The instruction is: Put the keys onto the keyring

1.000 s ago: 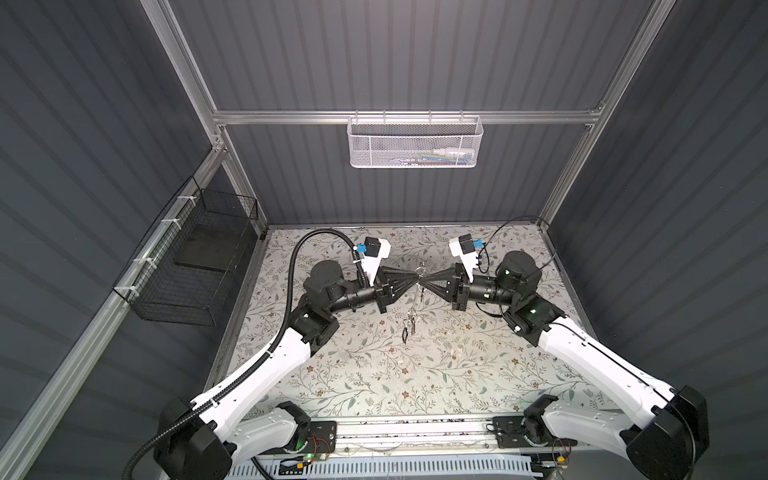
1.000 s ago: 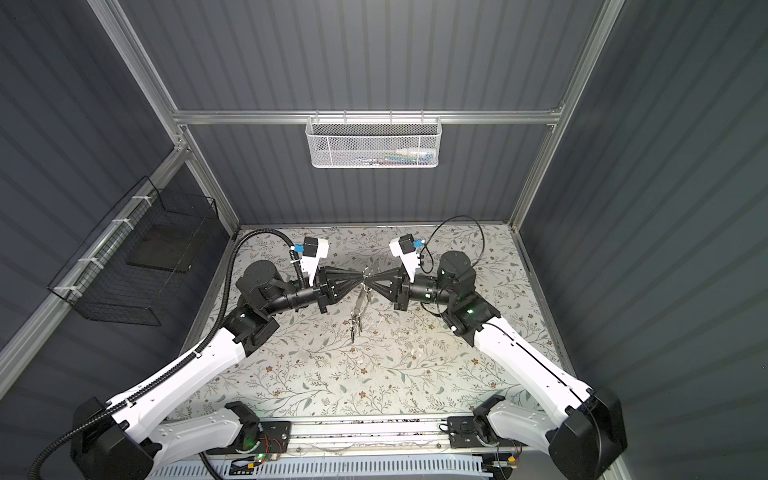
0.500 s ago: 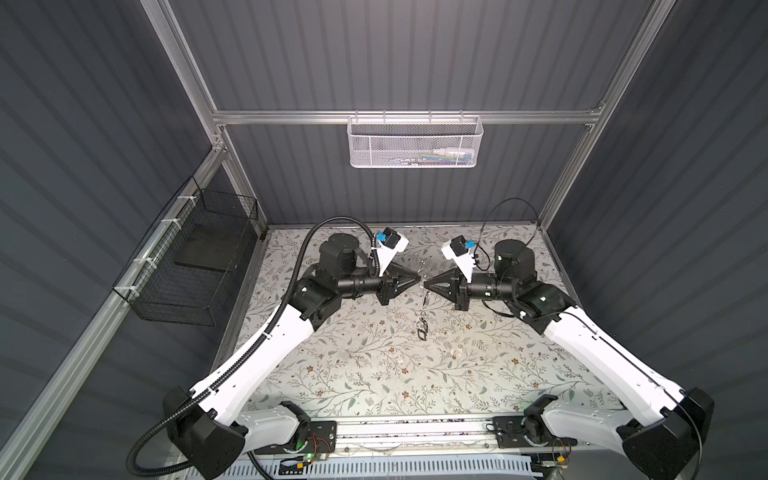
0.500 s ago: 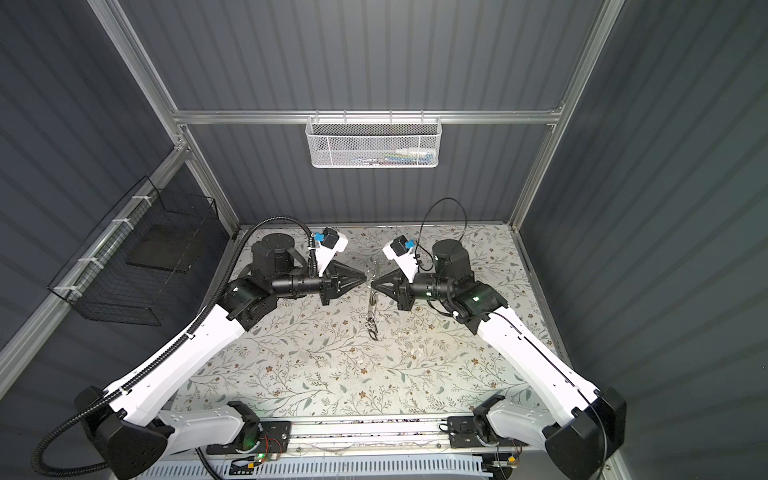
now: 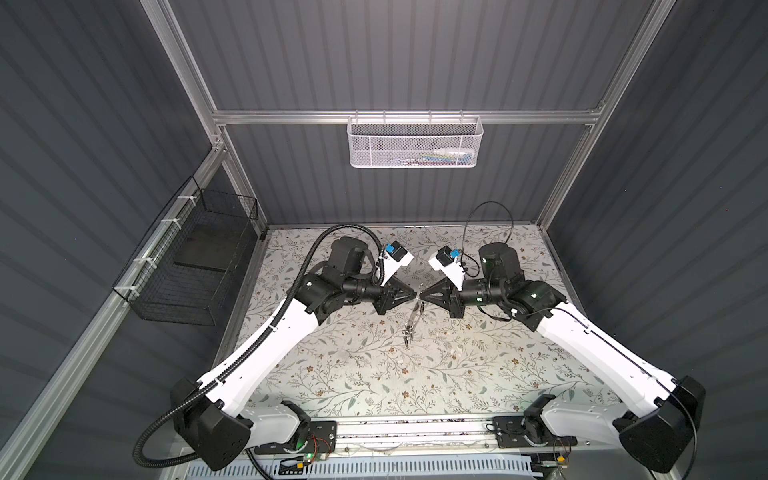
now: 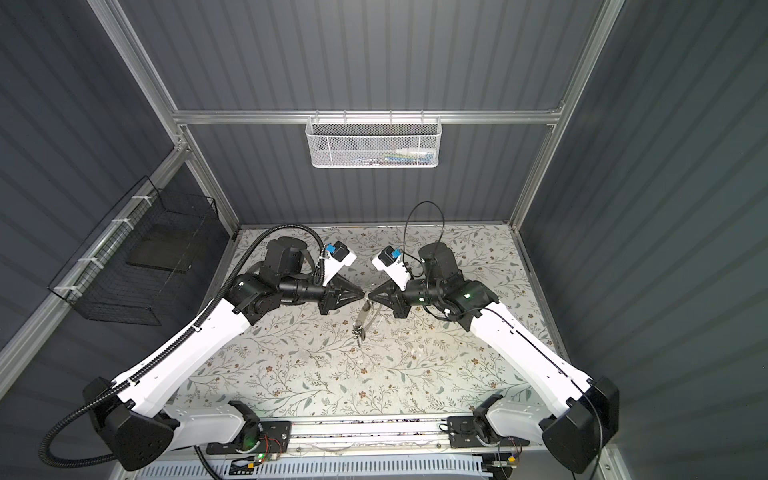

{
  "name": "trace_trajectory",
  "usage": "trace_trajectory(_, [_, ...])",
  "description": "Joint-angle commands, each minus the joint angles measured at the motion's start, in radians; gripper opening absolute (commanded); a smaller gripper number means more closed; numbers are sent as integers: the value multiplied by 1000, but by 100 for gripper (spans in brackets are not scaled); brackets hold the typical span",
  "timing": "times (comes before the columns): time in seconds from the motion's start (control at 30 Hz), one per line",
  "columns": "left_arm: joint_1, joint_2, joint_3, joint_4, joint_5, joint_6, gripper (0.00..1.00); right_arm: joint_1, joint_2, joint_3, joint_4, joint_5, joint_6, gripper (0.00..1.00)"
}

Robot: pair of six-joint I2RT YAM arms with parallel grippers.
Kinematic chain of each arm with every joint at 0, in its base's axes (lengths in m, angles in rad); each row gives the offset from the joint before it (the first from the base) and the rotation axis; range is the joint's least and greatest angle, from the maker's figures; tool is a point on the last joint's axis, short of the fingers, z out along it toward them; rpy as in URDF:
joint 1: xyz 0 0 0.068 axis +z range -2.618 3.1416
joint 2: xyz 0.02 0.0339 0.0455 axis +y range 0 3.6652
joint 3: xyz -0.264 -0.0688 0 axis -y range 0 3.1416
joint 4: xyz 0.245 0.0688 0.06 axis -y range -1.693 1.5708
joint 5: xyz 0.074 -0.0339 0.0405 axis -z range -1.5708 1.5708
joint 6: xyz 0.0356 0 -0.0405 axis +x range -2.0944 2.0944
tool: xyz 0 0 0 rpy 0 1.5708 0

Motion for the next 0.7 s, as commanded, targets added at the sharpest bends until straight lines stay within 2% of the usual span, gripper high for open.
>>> trace_trajectory(0.0, [-1, 10, 30, -19, -2, 20, 17, 8, -4, 35, 5, -7, -16, 5])
trace_trajectory(0.3, [-2, 31, 35, -16, 71, 24, 17, 20, -12, 35, 14, -27, -10, 6])
trace_trajectory(0.67, [-2, 28, 21, 4, 171, 34, 10, 33, -14, 35, 24, -58, -3, 6])
